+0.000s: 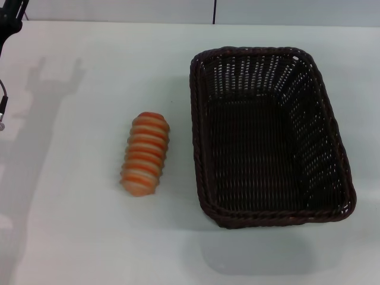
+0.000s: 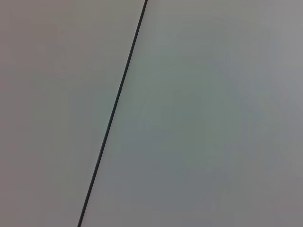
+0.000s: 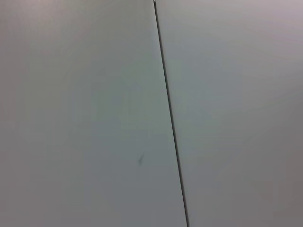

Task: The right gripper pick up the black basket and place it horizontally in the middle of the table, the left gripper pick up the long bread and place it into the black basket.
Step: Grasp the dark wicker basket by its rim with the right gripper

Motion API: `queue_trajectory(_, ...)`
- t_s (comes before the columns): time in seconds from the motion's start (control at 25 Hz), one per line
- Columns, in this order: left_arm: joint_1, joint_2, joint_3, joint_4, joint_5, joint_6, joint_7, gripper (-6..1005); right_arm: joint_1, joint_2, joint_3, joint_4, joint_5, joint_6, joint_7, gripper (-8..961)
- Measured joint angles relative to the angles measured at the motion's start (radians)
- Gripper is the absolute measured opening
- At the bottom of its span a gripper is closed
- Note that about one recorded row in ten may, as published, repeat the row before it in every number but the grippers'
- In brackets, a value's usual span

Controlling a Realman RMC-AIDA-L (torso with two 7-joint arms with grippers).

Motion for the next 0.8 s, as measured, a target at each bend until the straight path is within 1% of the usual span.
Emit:
queue_trajectory(0.44, 0.003, 0.003, 0.000, 0.001, 0.000, 0.004, 0.001, 860, -0.008, 0.002, -0.009, -0.010, 0.000, 0.003, 0.001, 617)
queue_trajectory(0.64, 0.003, 0.003, 0.000, 0.004, 0.002, 0.005, 0.001, 858, -0.007, 0.002, -0.032, -0.011, -0.002, 0.003, 0.001, 617)
queue_trajectory(0.76, 0.002, 0.003, 0.000, 0.011, 0.004, 0.005, 0.001, 857, -0.010, 0.002, -0.052, -0.017, -0.052, 0.004, -0.020, 618)
queue_trajectory(0.8, 0.003, 0.003, 0.000, 0.011, 0.004, 0.005, 0.001, 856, -0.022, 0.006, -0.053, -0.044, -0.094, 0.018, -0.060, 618)
